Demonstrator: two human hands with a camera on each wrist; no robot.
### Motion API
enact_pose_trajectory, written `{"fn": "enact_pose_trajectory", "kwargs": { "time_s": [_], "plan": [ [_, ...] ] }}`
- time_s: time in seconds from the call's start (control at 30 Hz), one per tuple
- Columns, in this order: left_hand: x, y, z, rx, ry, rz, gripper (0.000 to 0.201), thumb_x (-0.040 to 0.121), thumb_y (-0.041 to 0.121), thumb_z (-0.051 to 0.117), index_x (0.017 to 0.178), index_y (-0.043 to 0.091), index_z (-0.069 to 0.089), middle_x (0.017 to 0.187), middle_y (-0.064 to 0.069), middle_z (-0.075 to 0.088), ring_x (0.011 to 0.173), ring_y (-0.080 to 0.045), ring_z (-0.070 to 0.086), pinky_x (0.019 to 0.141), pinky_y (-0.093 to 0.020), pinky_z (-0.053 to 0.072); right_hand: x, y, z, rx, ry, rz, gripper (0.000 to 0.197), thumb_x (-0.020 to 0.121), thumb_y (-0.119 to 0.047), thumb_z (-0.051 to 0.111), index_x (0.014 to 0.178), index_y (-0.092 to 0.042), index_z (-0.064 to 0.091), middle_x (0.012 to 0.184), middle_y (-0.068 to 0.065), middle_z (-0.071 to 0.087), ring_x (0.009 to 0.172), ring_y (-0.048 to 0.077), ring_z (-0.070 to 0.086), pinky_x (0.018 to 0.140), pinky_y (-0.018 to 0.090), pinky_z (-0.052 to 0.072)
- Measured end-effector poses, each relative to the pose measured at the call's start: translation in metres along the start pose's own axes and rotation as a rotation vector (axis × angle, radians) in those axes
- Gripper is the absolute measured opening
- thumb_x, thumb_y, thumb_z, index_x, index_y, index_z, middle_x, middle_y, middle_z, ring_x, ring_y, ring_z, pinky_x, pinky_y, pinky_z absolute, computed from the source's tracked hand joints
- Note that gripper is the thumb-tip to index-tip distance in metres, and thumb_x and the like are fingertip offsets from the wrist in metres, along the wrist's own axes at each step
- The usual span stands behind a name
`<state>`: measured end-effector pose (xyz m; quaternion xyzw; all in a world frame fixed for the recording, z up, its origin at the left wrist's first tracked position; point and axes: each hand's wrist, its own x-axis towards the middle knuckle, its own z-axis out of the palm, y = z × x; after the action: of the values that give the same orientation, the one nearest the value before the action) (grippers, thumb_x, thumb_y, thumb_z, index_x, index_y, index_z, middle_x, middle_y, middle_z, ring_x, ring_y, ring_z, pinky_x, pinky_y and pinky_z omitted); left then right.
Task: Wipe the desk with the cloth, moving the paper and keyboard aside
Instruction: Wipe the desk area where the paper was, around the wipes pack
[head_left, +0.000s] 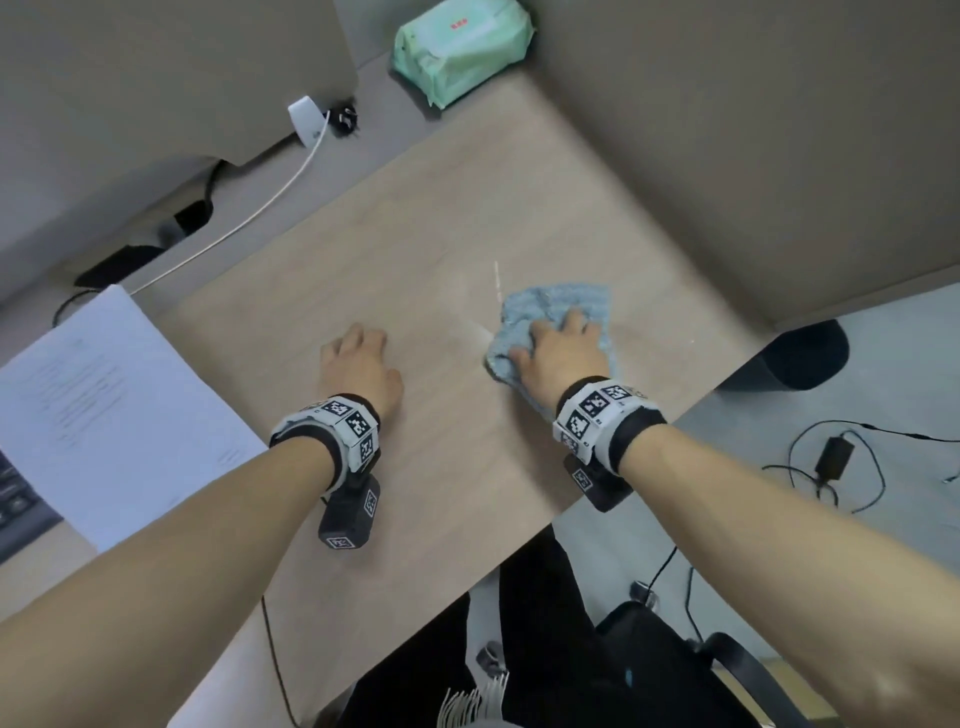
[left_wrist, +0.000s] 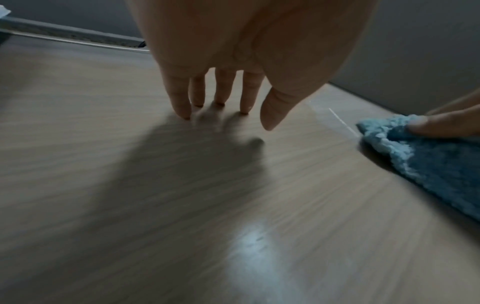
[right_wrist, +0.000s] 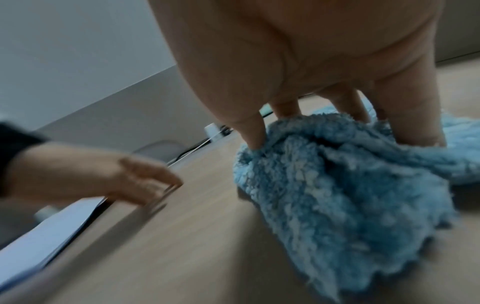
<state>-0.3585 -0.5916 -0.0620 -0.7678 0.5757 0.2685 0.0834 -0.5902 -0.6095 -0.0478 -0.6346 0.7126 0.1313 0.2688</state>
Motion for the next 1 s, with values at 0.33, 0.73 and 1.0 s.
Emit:
{"fn": "enact_pose_trajectory", "kwargs": {
  "time_s": [0.33,0.73,1.0],
  "plan": [
    [0.003,-0.005,-0.011,0.058,-0.034,0.005,0.047,0.091,0.026,0.049,0.138,0.03,0.046,0.157,0.001,0.029,0.137,-0.035,0.029,0.111,-0.038,0.029,0.036,0.03,0.008,-0.213,0.128,-0.339,0.063,0.087,-0.021,0.062,0.144,-0.018,0.035,0.159,0.008,0.021,0.143,0.038,0.019,0.107,0.061,0.031],
    [0.013,0.0,-0.027,-0.017,-0.063,-0.038,0.035,0.094,0.025,0.047,0.126,0.025,0.06,0.143,-0.003,0.043,0.127,-0.035,0.036,0.105,-0.041,0.035,0.059,-0.019,-0.001,-0.377,-0.014,-0.632,0.083,0.086,-0.025,0.062,0.155,-0.028,0.015,0.165,0.006,0.002,0.149,0.041,0.002,0.114,0.066,0.014],
    [0.029,-0.005,-0.025,-0.111,0.074,-0.099,0.046,0.089,0.023,0.055,0.135,0.019,0.05,0.155,-0.007,0.031,0.14,-0.033,0.026,0.11,-0.045,0.033,0.136,-0.057,-0.051,-0.271,0.008,-0.327,0.083,0.087,-0.027,0.058,0.155,-0.022,0.011,0.164,0.009,-0.009,0.148,0.043,-0.007,0.112,0.071,0.01]
  ]
}}
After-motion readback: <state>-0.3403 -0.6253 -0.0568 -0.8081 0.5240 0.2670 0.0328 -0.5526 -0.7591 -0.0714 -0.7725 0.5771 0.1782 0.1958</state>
